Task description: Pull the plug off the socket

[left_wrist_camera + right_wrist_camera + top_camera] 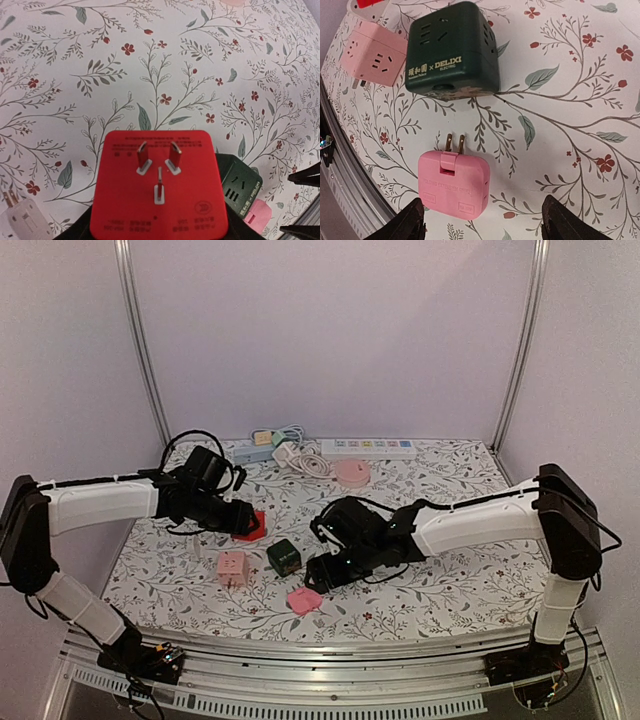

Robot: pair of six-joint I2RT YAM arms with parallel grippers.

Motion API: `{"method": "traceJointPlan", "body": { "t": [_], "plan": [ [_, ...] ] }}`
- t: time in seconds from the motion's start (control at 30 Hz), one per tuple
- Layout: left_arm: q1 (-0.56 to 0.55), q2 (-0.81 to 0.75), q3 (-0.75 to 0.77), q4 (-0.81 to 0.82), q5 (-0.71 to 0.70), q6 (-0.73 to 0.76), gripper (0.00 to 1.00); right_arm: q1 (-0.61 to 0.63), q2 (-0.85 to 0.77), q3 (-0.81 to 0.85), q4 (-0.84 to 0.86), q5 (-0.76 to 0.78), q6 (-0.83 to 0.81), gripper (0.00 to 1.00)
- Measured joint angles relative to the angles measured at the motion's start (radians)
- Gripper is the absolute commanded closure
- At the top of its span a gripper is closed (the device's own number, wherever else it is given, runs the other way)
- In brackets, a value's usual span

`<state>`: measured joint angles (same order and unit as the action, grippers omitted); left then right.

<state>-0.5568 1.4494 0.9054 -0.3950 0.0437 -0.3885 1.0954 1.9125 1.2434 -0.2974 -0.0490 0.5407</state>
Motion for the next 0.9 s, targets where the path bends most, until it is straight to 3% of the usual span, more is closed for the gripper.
{"method": "traceJointPlan", "body": {
  "t": [0.3, 0.9],
  "plan": [
    [0.002, 0.125, 0.067, -0.041, -0.026, 0.003, 0.75, -0.010, -0.124, -0.029, -0.004, 0.059, -0.006, 0.20],
    [0.002, 0.227, 0.126, -0.088, -0.032, 0.002, 0.51, -0.010, -0.200, -0.060, -0.047, 0.138, -0.029, 0.20]
  ]
}}
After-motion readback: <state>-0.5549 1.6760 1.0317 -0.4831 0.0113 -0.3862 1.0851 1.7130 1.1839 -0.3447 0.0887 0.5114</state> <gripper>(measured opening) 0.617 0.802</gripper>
